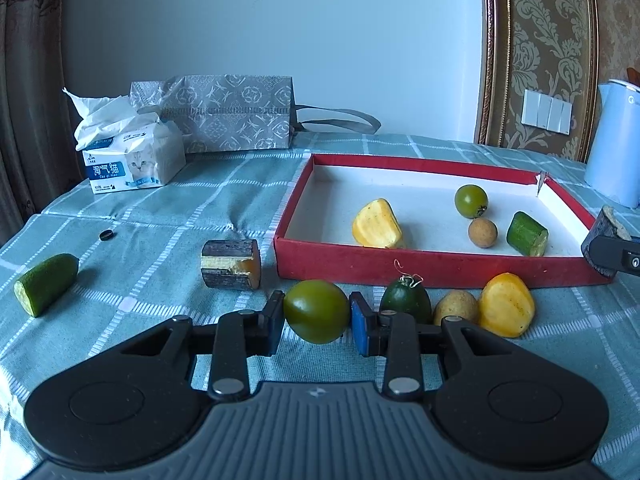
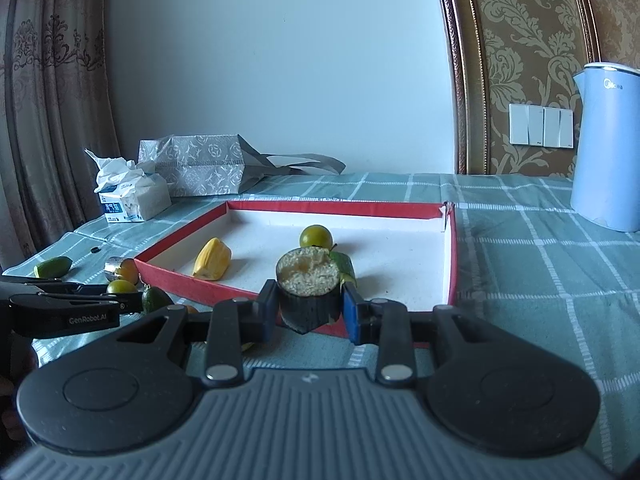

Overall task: Organize fruits
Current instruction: 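Lower the stalk chunk into the tray and open the right tool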

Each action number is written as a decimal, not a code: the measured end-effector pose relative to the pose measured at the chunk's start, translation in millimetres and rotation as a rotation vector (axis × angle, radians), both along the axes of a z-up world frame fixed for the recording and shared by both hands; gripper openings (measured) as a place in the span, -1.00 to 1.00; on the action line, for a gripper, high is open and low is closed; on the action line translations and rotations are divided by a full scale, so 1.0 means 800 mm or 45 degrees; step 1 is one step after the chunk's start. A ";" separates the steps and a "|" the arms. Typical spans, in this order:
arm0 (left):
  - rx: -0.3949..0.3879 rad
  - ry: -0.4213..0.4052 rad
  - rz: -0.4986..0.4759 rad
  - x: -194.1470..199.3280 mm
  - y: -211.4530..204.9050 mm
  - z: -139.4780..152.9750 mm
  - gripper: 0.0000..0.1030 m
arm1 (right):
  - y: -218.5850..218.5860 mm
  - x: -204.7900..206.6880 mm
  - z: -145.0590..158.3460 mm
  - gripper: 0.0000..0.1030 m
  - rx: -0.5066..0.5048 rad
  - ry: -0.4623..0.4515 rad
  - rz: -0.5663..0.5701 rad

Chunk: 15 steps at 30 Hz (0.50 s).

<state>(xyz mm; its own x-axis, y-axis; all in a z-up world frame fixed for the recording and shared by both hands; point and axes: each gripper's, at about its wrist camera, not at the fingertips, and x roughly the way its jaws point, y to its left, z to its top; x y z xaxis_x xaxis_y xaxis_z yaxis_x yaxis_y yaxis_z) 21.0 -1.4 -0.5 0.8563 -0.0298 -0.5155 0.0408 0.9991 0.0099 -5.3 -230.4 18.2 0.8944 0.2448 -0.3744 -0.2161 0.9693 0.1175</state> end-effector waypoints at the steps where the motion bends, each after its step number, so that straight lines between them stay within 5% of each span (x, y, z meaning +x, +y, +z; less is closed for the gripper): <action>1: -0.002 -0.001 0.000 0.000 0.000 0.000 -0.35 | 0.000 0.000 0.000 -0.39 -0.001 -0.005 -0.002; 7: -0.022 0.003 0.002 0.000 0.003 0.000 -0.35 | 0.002 0.003 0.007 -0.39 -0.020 -0.036 -0.022; 15: -0.044 0.012 0.002 0.001 0.006 -0.001 -0.35 | 0.001 0.069 0.025 -0.39 -0.063 0.004 -0.096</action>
